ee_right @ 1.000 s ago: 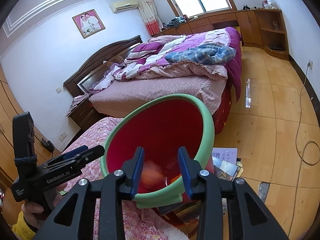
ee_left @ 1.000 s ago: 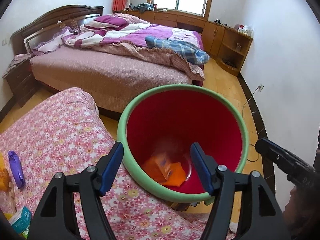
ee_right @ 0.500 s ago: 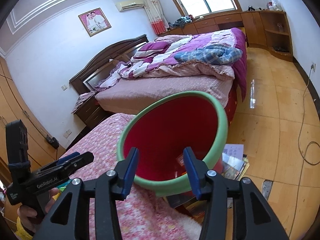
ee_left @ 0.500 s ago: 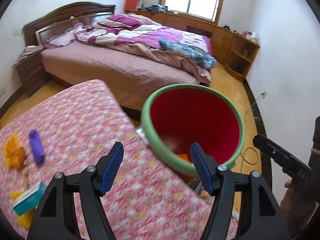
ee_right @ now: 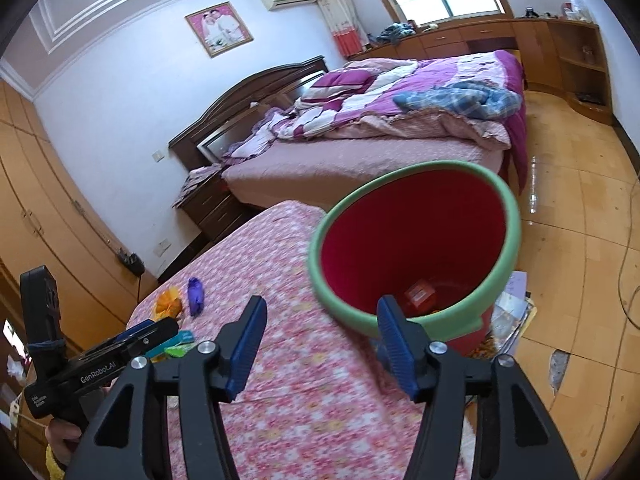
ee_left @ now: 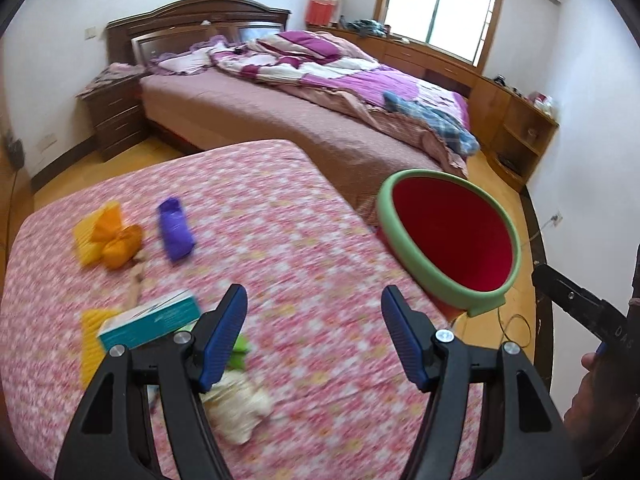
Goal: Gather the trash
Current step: 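Move both open grippers back from the bucket to the bed, then lower left gripper onto the yellow foam net sleeve and close it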
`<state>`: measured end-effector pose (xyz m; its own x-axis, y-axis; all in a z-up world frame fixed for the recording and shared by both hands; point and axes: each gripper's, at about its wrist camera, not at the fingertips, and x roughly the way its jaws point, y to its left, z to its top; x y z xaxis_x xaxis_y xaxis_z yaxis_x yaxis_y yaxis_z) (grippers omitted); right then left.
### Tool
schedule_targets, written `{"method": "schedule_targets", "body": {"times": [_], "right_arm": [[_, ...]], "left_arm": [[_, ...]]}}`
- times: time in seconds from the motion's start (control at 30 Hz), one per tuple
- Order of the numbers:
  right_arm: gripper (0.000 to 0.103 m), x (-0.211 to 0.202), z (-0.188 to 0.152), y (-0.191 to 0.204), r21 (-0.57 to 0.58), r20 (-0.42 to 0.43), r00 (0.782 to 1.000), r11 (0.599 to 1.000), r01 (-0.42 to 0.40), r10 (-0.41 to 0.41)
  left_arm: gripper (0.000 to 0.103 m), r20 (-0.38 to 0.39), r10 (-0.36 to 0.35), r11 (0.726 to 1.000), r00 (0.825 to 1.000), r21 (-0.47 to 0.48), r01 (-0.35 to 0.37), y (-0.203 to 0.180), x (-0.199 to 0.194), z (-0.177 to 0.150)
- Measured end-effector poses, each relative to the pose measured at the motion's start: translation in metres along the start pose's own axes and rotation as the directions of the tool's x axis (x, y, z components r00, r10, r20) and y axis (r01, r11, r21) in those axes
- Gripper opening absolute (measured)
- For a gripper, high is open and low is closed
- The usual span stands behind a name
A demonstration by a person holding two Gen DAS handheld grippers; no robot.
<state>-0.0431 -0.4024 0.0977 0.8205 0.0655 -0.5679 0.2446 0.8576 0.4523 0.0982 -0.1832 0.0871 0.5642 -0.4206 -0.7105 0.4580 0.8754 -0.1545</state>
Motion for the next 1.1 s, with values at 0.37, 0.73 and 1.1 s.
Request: {"method": "schedule_targets", "body": {"times": [0.37,0.73,1.1], "right_arm": [[0.062,0.02,-0.024,0.034,-0.054,-0.075,0.997,0.998,-0.026,0.022],[0.063,0.044,-0.048,0.061,-0.107,-0.153,0.988,0.994,-0.033,0.017],[0.063,0.058,-0.058,0.067,-0.116,-0.198,0.98,0.993,-0.033,0.009]], "left_arm": [[0.069,0.003,0.108,0.991,0.994,-0.075,-0.108,0.063,-0.023,-0.032],[0.064,-0.046,0.143,0.981,0.989,-0.125,-0.148,0.107,-0.007,-0.064],[0.047,-0.06,0.147,0.986,0.987,-0.073,-0.151,0.116,0.012,-0.061]]}}
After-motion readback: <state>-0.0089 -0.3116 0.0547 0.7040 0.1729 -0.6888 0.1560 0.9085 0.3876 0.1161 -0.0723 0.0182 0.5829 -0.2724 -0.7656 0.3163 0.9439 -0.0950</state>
